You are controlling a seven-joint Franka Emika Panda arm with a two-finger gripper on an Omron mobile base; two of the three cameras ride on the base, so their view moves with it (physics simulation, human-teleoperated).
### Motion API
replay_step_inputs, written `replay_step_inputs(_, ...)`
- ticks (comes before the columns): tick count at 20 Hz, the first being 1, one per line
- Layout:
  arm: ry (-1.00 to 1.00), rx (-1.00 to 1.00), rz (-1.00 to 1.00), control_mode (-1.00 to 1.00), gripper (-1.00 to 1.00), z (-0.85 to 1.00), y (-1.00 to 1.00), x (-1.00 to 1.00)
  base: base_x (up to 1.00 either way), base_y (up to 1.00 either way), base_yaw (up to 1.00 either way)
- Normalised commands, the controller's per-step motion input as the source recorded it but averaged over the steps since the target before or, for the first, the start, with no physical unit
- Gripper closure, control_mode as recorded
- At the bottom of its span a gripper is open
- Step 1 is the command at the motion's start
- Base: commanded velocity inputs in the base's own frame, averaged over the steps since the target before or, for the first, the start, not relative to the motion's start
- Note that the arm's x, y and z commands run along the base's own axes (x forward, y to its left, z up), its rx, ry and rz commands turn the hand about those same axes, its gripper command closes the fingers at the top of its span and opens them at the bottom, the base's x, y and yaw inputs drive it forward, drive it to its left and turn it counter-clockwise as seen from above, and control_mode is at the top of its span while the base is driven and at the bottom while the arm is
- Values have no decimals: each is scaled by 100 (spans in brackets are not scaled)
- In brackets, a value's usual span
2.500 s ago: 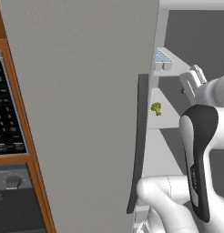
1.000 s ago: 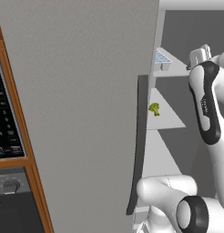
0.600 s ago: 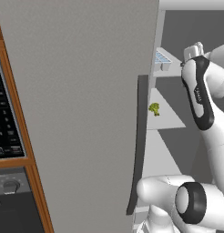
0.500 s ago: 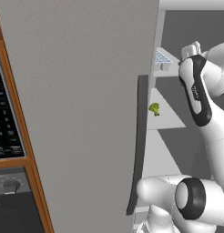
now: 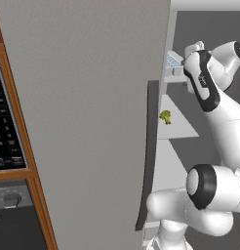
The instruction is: Open the freezer door, pick up the ice cube tray from the freezer, and place it on the dining counter.
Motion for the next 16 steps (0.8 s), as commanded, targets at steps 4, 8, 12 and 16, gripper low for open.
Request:
replay_step_inputs(4,0,6,3,-100,-100,1,0,54,0,0,0)
replay_step_inputs(8,0,5,2,-100,-100,1,0,48,0,0,0)
replay_step_inputs(12,0,2,0,-100,-100,16,-4,16,0,0,0)
replay_step_inputs(16,-1,0,0,-100,-100,10,0,0,0,0,0)
